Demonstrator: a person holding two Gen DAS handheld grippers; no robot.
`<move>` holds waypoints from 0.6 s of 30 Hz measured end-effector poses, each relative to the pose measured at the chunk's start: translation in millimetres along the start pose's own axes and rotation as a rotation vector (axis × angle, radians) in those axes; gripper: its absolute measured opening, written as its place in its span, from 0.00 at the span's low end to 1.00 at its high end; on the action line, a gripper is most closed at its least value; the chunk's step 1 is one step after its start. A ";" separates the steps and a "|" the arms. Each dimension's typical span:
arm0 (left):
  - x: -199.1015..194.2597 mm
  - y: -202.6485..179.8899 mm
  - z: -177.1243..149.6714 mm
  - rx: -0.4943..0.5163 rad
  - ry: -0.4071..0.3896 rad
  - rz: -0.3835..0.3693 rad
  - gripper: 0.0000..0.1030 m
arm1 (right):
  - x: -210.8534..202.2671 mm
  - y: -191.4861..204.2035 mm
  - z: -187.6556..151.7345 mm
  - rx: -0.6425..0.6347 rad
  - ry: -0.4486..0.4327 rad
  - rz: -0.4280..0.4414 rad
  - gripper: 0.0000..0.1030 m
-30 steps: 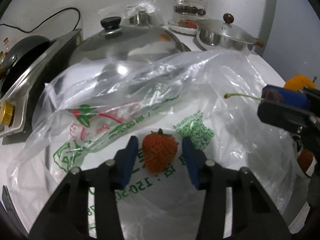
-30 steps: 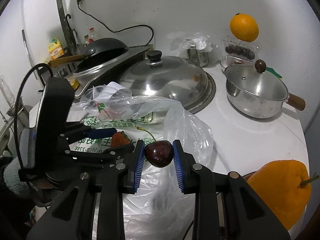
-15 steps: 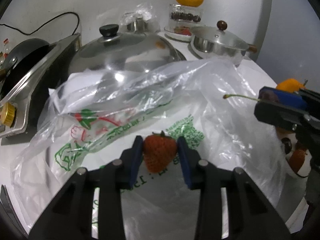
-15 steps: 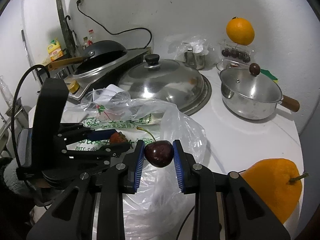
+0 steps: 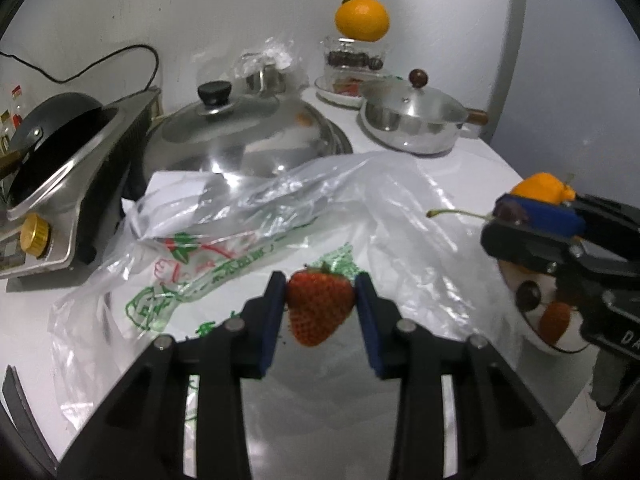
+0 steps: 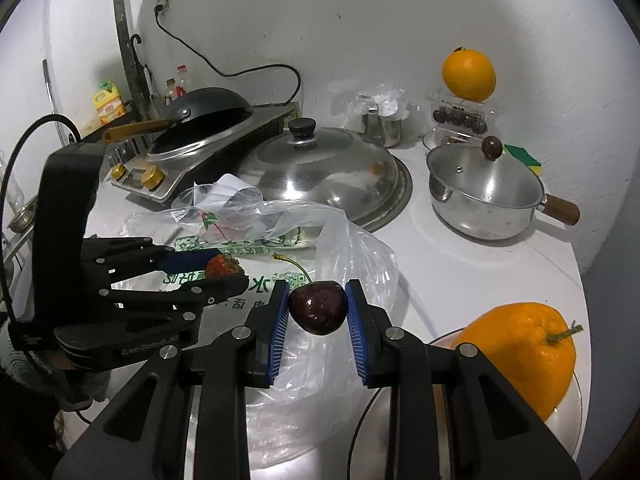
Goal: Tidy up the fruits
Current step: 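Carry the cherry over the white plate with the right tool while the left tool carries the strawberry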
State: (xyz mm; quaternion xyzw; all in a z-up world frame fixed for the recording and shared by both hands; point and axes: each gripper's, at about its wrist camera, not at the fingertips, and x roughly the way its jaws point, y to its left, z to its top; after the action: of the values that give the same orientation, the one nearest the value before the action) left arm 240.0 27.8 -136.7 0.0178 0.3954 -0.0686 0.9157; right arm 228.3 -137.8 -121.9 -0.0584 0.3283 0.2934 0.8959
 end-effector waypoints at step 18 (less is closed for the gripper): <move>-50.9 -27.7 -9.9 0.023 -0.060 -0.029 0.35 | -47.6 6.7 -14.4 -0.002 -0.039 -0.041 0.30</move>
State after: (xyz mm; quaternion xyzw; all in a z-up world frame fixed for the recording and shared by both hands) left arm 194.4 6.9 -105.9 0.0205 0.3670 -0.0868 0.9259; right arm 187.4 -159.7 -102.9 -0.0605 0.3094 0.2765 0.9078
